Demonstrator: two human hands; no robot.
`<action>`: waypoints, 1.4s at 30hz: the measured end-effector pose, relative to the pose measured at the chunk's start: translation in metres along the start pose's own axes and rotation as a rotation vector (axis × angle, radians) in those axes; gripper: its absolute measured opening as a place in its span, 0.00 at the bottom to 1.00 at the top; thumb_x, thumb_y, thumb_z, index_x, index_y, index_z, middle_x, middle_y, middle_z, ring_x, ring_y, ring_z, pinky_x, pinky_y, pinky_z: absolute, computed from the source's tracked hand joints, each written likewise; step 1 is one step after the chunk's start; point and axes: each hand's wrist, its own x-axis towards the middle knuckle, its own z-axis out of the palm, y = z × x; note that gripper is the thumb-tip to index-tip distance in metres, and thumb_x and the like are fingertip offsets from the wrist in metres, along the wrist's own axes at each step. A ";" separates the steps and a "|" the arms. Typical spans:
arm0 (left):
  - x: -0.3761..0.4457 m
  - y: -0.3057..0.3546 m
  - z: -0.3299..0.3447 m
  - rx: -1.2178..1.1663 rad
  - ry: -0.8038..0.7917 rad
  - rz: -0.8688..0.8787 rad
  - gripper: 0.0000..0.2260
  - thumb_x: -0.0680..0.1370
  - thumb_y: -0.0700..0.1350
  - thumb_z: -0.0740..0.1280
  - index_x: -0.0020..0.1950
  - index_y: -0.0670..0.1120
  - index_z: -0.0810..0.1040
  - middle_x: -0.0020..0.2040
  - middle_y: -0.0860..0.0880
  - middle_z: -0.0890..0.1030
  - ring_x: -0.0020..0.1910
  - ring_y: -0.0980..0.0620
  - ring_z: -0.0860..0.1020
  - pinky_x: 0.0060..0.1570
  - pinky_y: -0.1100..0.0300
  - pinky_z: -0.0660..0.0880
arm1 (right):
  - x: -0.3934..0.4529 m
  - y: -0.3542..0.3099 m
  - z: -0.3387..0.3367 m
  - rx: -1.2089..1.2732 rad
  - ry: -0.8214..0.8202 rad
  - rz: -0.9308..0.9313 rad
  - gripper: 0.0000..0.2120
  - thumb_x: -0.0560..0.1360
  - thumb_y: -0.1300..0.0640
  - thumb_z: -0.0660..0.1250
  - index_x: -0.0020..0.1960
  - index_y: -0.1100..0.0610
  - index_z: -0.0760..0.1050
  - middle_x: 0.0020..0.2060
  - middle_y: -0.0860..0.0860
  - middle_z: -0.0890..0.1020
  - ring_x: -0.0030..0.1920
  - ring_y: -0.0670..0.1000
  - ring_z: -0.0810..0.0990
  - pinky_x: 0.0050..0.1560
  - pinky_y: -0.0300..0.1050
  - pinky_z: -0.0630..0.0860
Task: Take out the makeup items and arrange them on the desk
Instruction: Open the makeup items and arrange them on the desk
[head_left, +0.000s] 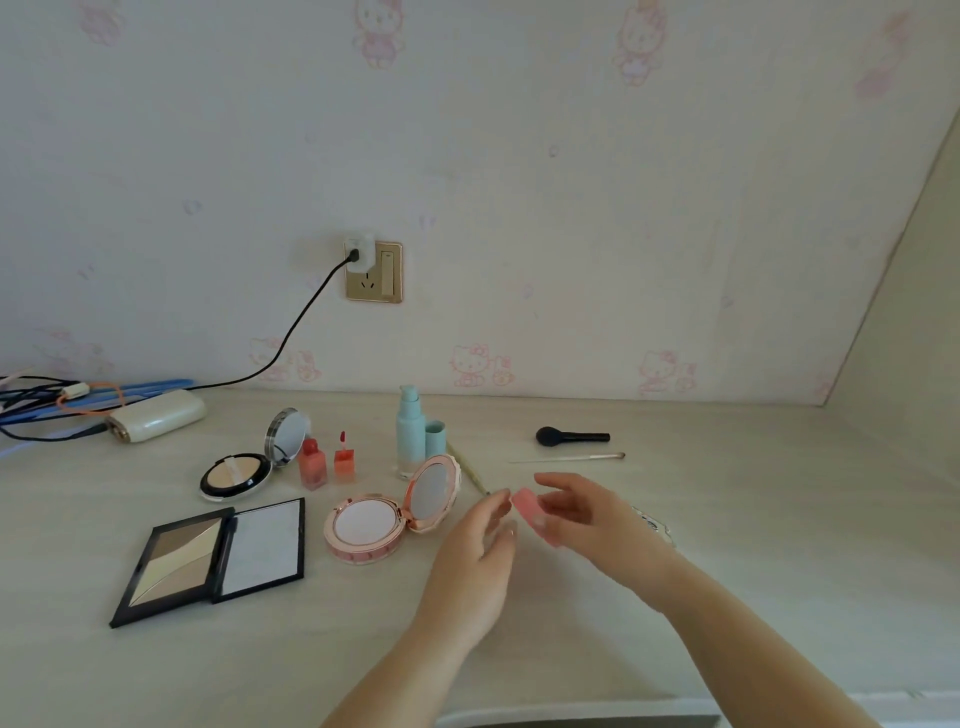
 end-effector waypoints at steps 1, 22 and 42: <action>-0.003 0.006 0.001 -0.197 -0.012 -0.072 0.16 0.81 0.46 0.60 0.68 0.54 0.70 0.64 0.58 0.75 0.63 0.61 0.73 0.63 0.64 0.66 | -0.002 -0.002 -0.001 0.096 -0.003 -0.001 0.23 0.72 0.48 0.71 0.65 0.48 0.71 0.51 0.44 0.83 0.50 0.42 0.82 0.61 0.44 0.75; -0.019 0.020 0.002 -0.818 -0.132 -0.277 0.14 0.76 0.53 0.65 0.61 0.52 0.75 0.52 0.51 0.84 0.49 0.52 0.83 0.45 0.54 0.79 | -0.029 -0.030 0.019 -0.564 0.095 -0.325 0.12 0.80 0.49 0.54 0.57 0.49 0.74 0.44 0.47 0.82 0.43 0.48 0.79 0.45 0.47 0.77; -0.018 0.021 -0.003 -0.845 -0.113 -0.386 0.13 0.81 0.51 0.56 0.65 0.56 0.72 0.57 0.45 0.82 0.53 0.45 0.83 0.43 0.54 0.77 | -0.017 -0.026 0.004 -0.321 0.207 -0.090 0.15 0.81 0.55 0.52 0.60 0.52 0.75 0.46 0.49 0.84 0.44 0.48 0.83 0.49 0.46 0.80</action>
